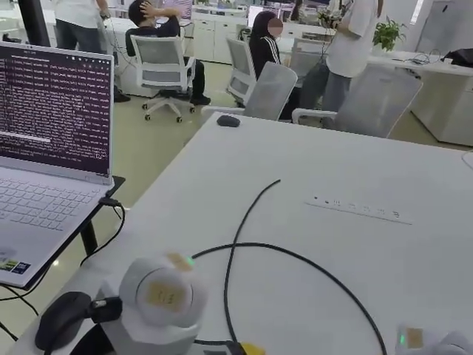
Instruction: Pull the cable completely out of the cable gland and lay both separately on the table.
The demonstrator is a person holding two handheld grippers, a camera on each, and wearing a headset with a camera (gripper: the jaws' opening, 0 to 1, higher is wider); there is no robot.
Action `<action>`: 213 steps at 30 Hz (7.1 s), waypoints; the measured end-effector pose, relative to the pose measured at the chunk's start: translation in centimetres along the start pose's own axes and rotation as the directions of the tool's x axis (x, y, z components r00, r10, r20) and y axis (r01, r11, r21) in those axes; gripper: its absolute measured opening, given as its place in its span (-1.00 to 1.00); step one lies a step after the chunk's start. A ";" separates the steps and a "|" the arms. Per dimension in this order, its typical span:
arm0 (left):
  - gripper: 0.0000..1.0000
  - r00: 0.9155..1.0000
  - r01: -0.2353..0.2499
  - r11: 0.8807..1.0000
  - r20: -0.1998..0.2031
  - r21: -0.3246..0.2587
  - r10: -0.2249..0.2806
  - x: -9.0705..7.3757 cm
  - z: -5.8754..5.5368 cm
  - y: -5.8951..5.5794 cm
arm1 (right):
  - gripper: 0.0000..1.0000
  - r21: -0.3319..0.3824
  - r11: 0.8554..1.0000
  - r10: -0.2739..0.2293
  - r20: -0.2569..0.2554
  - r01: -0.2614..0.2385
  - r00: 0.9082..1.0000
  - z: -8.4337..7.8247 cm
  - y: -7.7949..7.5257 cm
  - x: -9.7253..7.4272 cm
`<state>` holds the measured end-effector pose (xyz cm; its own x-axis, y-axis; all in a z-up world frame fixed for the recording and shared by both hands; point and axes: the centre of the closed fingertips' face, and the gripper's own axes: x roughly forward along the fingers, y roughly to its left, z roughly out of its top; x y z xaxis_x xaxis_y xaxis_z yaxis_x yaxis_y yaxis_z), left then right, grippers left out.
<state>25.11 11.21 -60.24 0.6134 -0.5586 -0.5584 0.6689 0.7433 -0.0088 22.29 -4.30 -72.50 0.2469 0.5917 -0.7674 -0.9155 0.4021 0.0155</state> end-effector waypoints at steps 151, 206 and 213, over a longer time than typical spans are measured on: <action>-0.72 0.541 0.786 0.603 0.320 0.137 -0.778 -5.6 9.2 -11.5 | -0.83 -0.128 0.963 0.262 0.662 -0.238 0.702 18.2 7.9 -15.1; -0.70 0.537 0.787 0.602 0.331 0.136 -0.776 -6.4 10.8 -11.5 | -0.80 -0.028 0.946 0.247 0.709 -0.323 0.661 19.0 8.2 -16.7; -0.70 0.537 0.797 0.594 0.321 0.110 -0.780 -6.3 10.6 -11.7 | -0.80 -0.145 0.973 0.231 0.657 -0.180 0.718 18.6 8.4 -16.5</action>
<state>17.89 2.12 -47.88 -0.0579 -0.9980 -0.0263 0.9323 -0.0446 -0.3590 16.47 2.35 -47.80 0.1743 0.9765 -0.1265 -0.9813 0.1830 0.0604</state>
